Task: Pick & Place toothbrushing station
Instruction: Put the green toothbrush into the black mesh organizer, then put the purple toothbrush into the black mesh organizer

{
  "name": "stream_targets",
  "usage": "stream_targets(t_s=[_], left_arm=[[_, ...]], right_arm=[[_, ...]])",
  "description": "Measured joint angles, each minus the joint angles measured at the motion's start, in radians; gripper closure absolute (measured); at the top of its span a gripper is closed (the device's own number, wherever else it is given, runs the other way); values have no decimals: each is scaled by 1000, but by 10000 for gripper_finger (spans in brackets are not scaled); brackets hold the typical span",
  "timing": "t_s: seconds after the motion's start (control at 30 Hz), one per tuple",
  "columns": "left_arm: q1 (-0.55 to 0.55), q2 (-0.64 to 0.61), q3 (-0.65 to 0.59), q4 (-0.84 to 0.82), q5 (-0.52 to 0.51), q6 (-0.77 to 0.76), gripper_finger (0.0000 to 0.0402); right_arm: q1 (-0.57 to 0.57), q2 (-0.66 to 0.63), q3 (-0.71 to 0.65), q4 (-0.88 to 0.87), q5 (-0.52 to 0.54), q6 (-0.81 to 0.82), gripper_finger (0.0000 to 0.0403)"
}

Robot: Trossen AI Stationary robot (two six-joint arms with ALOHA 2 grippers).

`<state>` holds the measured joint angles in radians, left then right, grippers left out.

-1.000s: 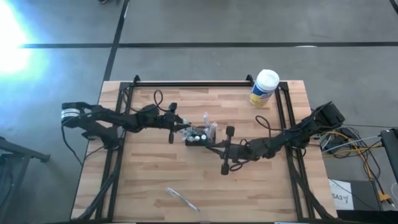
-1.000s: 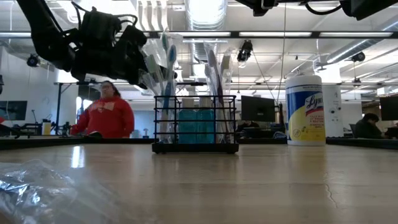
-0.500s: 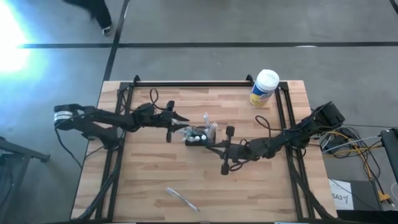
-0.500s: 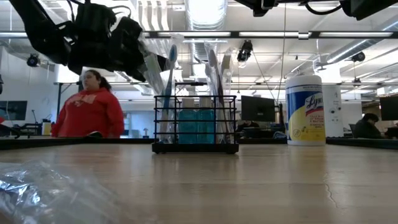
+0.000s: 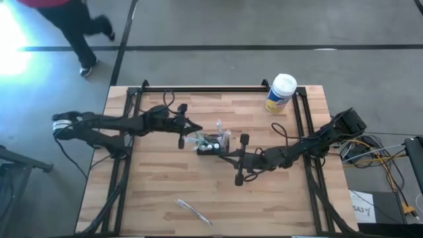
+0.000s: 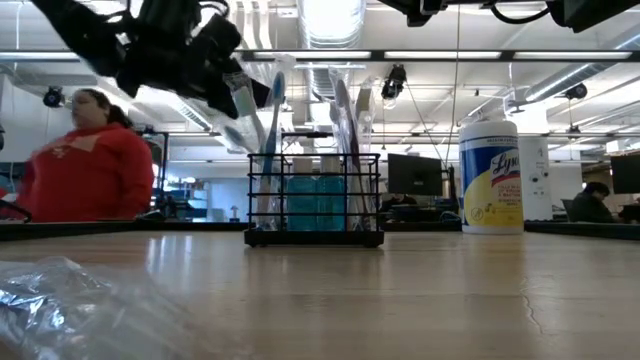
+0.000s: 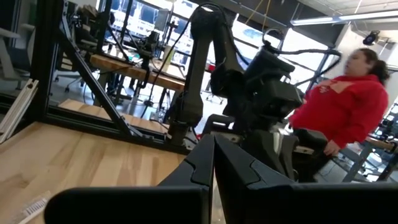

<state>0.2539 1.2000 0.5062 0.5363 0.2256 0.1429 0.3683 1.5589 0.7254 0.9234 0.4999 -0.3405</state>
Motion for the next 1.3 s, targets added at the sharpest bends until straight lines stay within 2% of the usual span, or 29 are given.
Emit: stream_targets(t_s=[0.27, 0.67, 0.8, 1.03, 1.17, 1.3], left_arm=[[-3, 98, 114, -159, 1, 42, 397], [-5, 181, 115, -144, 1, 80, 398], [-5, 178, 114, -148, 0, 74, 387], [-5, 120, 114, -151, 1, 41, 333], [-5, 93, 113, -158, 50, 38, 271], [-6, 69, 120, -191, 45, 47, 197]], right_arm=[[0, 0, 0, 0, 0, 0, 394], [0, 0, 0, -6, 0, 0, 394], [0, 0, 0, -6, 0, 0, 394], [0, 0, 0, -6, 0, 0, 394], [0, 0, 0, -7, -1, 0, 394], [0, 0, 0, -8, -1, 0, 394]])
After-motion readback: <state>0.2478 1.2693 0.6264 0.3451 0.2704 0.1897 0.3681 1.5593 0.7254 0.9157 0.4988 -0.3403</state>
